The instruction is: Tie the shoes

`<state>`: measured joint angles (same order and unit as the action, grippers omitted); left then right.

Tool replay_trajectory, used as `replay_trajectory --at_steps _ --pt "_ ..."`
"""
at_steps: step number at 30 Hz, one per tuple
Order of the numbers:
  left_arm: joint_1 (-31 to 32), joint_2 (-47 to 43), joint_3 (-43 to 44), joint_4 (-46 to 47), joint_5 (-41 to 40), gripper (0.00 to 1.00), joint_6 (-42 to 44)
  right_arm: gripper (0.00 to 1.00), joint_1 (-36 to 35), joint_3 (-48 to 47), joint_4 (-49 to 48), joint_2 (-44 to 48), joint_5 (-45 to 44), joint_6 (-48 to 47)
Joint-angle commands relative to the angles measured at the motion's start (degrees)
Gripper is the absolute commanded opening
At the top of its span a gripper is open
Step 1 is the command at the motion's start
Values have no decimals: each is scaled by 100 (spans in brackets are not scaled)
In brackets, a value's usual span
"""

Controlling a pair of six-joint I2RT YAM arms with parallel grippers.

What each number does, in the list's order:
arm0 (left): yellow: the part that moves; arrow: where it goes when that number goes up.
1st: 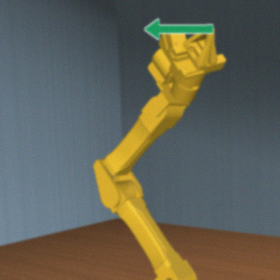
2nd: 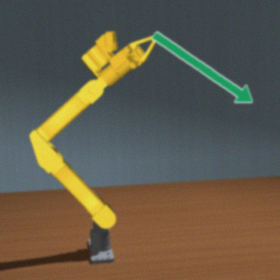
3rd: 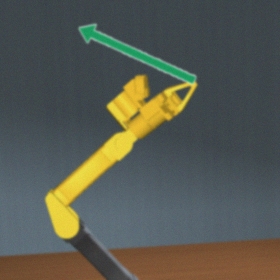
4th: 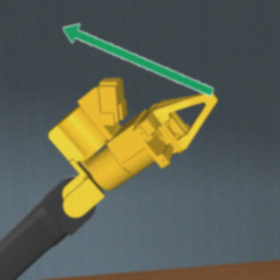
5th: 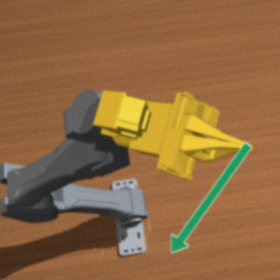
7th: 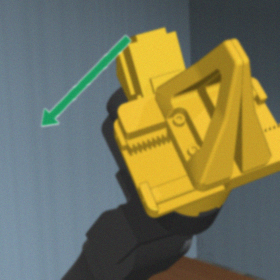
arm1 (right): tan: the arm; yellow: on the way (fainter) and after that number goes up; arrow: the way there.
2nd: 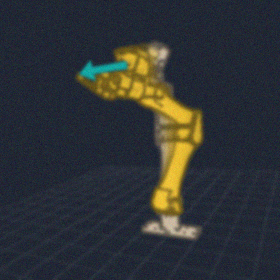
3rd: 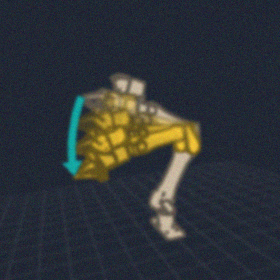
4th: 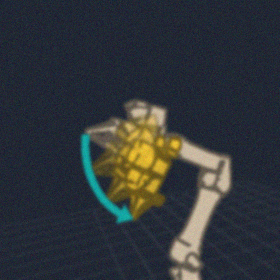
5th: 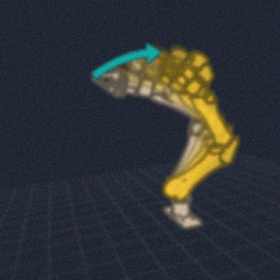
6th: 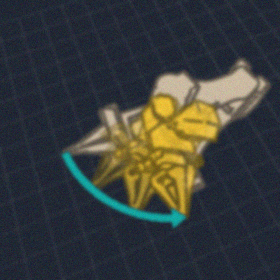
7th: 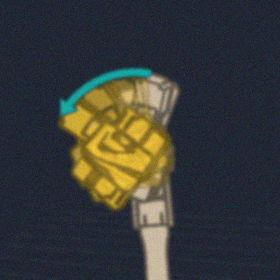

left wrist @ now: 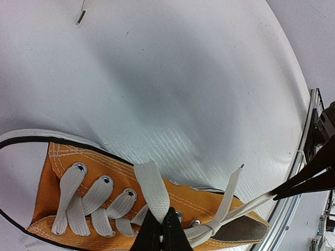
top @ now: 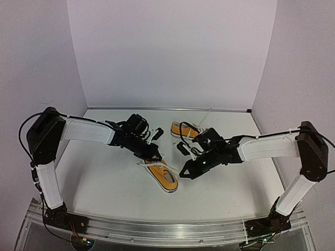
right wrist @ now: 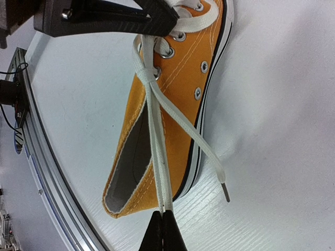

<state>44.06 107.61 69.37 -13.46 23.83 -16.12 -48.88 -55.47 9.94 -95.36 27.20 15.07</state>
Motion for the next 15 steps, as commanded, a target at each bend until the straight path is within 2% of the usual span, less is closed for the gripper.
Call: replay_trajectory --at_steps 1,6,12,15 --pt "-326 -332 -95 90 -391 0 49 0 -17 217 466 273 -72 4" --pt "-206 -279 7 115 -143 0 178 1 -25 -165 448 -8 240 -63" --pt "-100 -244 37 141 -16 0 217 25 -41 -772 474 -310 254 -131" --pt "-101 -282 -2 145 -3 0 229 28 -41 -942 477 -465 267 -136"
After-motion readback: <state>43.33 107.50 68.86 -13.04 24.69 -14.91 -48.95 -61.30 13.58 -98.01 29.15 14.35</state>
